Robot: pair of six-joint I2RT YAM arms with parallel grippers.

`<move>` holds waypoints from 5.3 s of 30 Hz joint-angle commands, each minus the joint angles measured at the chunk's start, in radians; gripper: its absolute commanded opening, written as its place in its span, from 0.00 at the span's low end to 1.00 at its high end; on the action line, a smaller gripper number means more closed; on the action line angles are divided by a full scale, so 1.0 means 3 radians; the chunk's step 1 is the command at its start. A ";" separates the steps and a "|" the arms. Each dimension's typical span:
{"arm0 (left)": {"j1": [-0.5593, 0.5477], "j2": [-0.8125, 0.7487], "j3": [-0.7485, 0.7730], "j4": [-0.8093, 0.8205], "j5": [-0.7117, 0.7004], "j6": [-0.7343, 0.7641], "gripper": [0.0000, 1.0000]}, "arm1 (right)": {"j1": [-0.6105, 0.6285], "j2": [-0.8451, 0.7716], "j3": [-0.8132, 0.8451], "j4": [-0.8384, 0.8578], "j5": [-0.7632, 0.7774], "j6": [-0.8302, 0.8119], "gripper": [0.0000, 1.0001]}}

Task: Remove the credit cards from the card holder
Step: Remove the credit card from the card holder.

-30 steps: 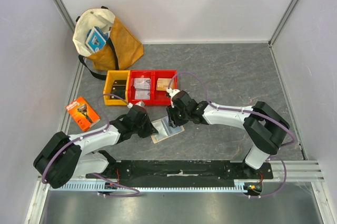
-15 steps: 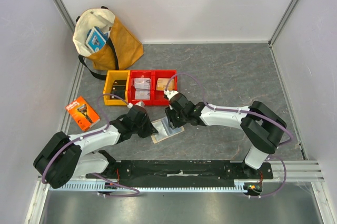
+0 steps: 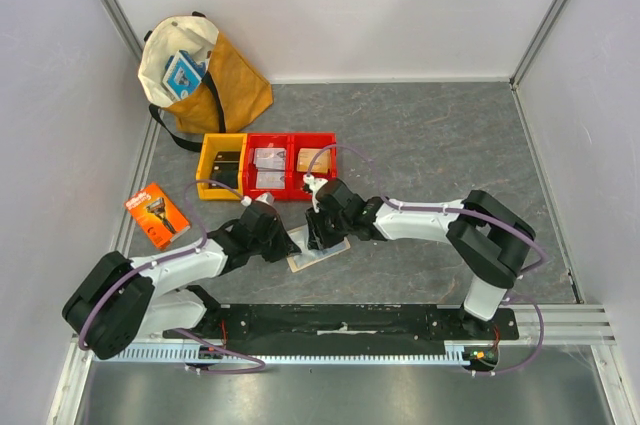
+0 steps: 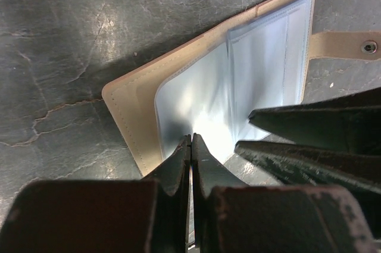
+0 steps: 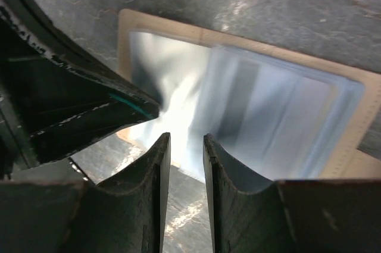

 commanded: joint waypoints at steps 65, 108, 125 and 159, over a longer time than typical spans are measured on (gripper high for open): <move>-0.0011 -0.0003 -0.0196 -0.0081 -0.0092 -0.0108 0.04 | 0.0455 0.0103 0.0502 -0.0873 0.1588 -0.0205 0.53; -0.0011 0.0023 -0.0206 -0.0060 -0.0062 -0.0102 0.04 | 0.0526 0.0174 0.0656 -0.1190 0.2125 -0.0031 0.47; -0.0016 0.0048 -0.0206 -0.0035 -0.0057 -0.0097 0.04 | 0.0542 0.0343 0.0656 -0.1123 0.1701 -0.0010 0.49; -0.0011 -0.0804 -0.0395 -0.0065 -0.0245 -0.0307 0.06 | 0.0547 0.0077 0.0763 -0.0817 0.0909 -0.0210 0.17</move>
